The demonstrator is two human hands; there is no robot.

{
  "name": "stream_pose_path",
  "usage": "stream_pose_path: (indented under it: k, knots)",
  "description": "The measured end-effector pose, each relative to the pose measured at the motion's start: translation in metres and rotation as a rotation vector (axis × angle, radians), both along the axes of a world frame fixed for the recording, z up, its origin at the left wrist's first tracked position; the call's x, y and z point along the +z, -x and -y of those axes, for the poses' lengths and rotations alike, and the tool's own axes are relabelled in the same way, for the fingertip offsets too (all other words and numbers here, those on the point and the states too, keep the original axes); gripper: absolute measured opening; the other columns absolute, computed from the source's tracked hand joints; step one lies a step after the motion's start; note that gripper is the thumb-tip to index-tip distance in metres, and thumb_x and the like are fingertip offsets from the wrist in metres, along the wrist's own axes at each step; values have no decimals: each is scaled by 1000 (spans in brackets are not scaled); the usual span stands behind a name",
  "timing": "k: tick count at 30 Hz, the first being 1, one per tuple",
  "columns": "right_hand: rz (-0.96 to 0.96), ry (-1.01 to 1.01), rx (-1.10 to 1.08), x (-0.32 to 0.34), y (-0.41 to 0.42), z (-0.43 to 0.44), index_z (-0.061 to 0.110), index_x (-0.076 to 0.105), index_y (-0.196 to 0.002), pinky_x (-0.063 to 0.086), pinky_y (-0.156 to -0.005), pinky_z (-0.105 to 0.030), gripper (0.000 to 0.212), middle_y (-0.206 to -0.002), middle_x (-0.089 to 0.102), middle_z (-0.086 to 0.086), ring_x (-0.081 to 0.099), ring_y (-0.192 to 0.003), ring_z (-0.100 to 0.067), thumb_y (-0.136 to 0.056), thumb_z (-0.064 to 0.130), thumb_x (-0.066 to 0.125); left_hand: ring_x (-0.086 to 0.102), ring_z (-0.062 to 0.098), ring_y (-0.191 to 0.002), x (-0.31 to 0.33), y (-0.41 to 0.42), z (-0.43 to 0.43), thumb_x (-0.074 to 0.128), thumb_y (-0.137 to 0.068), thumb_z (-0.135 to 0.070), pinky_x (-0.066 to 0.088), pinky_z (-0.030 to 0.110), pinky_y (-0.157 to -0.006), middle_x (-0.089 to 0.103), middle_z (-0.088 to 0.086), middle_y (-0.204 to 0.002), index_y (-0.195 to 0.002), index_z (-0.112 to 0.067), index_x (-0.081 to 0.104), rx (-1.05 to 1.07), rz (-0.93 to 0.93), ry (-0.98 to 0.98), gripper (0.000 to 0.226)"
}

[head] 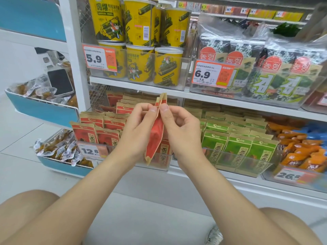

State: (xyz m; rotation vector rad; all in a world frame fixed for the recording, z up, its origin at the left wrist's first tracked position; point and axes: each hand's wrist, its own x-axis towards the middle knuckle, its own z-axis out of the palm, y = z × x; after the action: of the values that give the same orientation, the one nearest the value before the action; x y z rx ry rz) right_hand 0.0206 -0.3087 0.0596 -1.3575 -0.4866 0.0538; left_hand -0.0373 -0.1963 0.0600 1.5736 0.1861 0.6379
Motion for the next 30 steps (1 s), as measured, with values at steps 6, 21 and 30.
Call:
stream_pose_path:
  k: [6,21,30]
  knots:
    - [-113,-11,75,-1,7,-9,6,65,-103,42,-51,-28,14,-66,59,1,50,-59,-15,-109,18,62,60,15,-67,3,11,10,46,-115,-30,50,24,-53,63,12,-92,-123,-1,47,-152,-11,174,30]
    - [-54,47,81,-2,8,-9,5,72,-99,53,-51,-30,16,-76,73,-10,63,-60,-18,-103,20,73,63,25,-79,4,19,1,44,-115,-33,53,32,-61,64,20,-103,-103,-17,58,-237,-54,418,24]
    - [-19,82,134,3,9,-1,10,72,-97,56,-53,-29,5,-76,74,-6,67,-63,-15,-98,8,76,66,22,-77,7,23,0,44,-116,-33,54,33,-67,67,21,-102,-109,-13,58,-236,-70,411,25]
